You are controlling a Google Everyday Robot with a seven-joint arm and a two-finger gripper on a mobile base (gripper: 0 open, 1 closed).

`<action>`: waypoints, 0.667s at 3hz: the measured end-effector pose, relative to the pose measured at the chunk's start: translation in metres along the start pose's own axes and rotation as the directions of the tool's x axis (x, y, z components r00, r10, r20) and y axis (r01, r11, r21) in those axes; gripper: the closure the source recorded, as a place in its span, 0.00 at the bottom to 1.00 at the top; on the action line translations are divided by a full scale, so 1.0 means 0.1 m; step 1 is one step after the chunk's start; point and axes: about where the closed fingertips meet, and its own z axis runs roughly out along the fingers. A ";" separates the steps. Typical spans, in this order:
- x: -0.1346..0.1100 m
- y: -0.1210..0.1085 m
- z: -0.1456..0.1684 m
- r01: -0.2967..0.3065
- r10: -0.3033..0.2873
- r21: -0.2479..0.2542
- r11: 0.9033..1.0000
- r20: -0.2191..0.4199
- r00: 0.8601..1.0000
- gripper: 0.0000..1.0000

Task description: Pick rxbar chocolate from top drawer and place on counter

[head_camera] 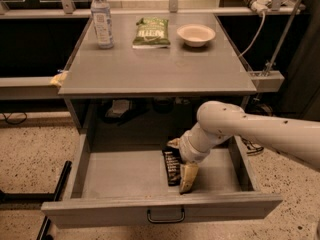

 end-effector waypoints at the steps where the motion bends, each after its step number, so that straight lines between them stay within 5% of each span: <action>1: -0.01 0.00 -0.03 0.000 0.000 0.000 1.000 0.000 1.000 0.32; 2: -0.02 -0.03 -0.07 -0.004 0.004 -0.007 1.000 -0.006 1.000 0.57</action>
Offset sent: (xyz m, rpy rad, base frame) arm 0.0055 -0.0048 -0.0352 -0.2740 0.3296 -0.0689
